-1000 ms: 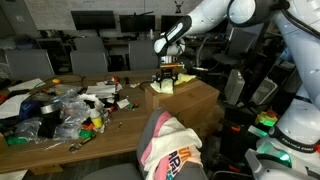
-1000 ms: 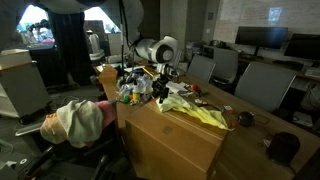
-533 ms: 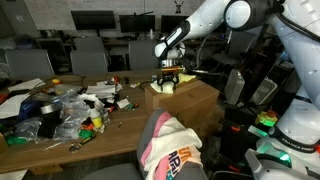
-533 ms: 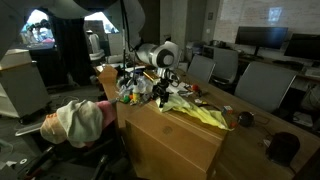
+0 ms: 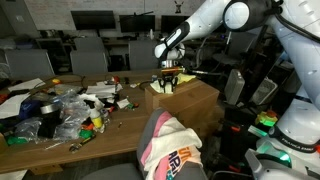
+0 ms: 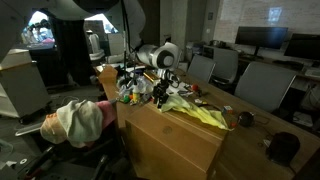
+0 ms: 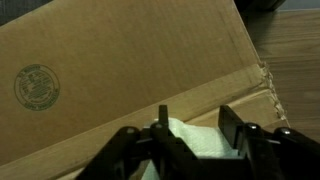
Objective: Remove all the clothes from the top of the box and hang them on the chair
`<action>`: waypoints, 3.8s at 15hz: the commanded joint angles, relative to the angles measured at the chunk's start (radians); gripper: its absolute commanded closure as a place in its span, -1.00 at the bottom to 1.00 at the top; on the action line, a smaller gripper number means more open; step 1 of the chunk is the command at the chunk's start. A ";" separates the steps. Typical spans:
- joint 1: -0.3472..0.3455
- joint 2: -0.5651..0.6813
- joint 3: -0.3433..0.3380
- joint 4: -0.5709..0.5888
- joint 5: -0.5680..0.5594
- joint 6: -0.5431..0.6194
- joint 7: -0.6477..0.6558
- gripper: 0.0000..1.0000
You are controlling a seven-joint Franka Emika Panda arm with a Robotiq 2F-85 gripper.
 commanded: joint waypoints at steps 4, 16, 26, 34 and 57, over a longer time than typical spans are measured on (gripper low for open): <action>0.006 -0.017 -0.009 -0.001 0.002 -0.003 0.013 0.90; 0.013 -0.263 -0.009 -0.203 0.018 0.128 -0.024 1.00; 0.042 -0.800 -0.013 -0.584 -0.030 0.322 0.005 1.00; 0.021 -1.236 0.082 -0.831 -0.173 0.291 0.060 1.00; 0.325 -1.439 0.279 -0.914 -0.154 -0.221 -0.368 1.00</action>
